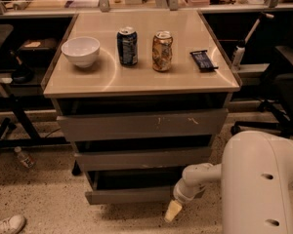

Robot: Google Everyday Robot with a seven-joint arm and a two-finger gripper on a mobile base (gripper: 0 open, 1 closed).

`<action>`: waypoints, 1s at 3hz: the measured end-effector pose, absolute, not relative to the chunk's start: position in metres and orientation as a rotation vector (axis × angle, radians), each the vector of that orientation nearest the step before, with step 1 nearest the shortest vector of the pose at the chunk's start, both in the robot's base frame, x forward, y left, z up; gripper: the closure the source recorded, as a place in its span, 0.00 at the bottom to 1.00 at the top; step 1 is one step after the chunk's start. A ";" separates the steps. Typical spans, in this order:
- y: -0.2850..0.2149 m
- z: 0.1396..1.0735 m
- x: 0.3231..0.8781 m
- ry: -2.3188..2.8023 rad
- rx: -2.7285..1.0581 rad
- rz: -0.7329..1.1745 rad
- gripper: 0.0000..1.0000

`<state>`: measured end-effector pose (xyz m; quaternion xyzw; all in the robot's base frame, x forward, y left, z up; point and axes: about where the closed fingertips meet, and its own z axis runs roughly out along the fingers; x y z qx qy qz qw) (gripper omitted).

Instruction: Open bottom drawer

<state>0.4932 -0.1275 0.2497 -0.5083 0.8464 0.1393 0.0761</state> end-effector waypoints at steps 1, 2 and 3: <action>-0.128 0.235 0.501 2.542 -1.521 0.426 0.00; -0.130 0.227 0.514 2.535 -1.520 0.394 0.00; -0.133 0.218 0.527 2.531 -1.527 0.362 0.00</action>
Offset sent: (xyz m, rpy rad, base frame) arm 0.0421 -0.0080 -0.0307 -0.0265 -0.0488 -0.0086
